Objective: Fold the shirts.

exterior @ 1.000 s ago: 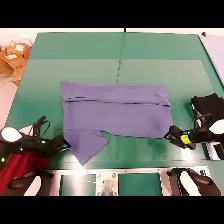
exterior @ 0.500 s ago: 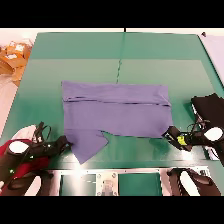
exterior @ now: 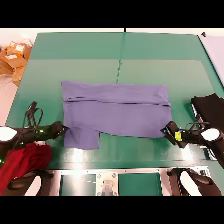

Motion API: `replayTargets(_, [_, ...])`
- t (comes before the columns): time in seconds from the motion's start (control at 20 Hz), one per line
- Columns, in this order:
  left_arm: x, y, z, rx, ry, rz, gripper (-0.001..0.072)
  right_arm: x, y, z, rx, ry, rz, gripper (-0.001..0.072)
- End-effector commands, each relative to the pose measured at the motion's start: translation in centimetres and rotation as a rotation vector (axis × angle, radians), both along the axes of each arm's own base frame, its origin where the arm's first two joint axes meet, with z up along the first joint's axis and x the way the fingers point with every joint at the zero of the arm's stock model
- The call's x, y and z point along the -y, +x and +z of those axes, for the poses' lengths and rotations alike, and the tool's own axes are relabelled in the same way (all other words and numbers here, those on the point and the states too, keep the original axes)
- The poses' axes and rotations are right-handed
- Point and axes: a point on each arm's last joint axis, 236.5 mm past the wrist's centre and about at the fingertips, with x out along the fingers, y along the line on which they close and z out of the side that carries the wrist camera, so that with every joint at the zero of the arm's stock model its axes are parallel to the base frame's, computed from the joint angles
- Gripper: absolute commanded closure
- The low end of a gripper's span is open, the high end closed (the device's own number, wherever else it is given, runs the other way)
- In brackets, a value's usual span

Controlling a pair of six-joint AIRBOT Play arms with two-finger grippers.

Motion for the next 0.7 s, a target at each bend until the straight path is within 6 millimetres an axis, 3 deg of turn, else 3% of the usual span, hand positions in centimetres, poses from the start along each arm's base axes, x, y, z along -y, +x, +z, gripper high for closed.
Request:
replayTargets(0.0, [0.0,0.1,1.1,0.017,0.015,-0.036,0.0679,0.0,0.6,-1.5,-0.005,0.01,0.006,0.0696])
replayTargets(0.15, [-0.1,0.5,3.4,0.052,0.051,-0.097,0.0679,0.1,1.1,1.0,0.023,-0.035,0.182,0.0697])
replayTargets(0.4, [-1.7,0.9,9.3,0.107,0.187,-0.191,0.068,4.2,1.6,6.6,-0.001,-0.234,0.333,0.0697])
replayTargets(0.55, [-1.3,2.3,13.5,0.209,0.174,-0.183,0.068,4.2,3.1,9.8,0.048,-0.253,0.365,0.0697])
replayTargets(0.65, [-1.5,3.7,14.8,0.239,0.188,-0.195,0.068,3.4,5.4,11.8,0.138,-0.252,0.377,0.0697])
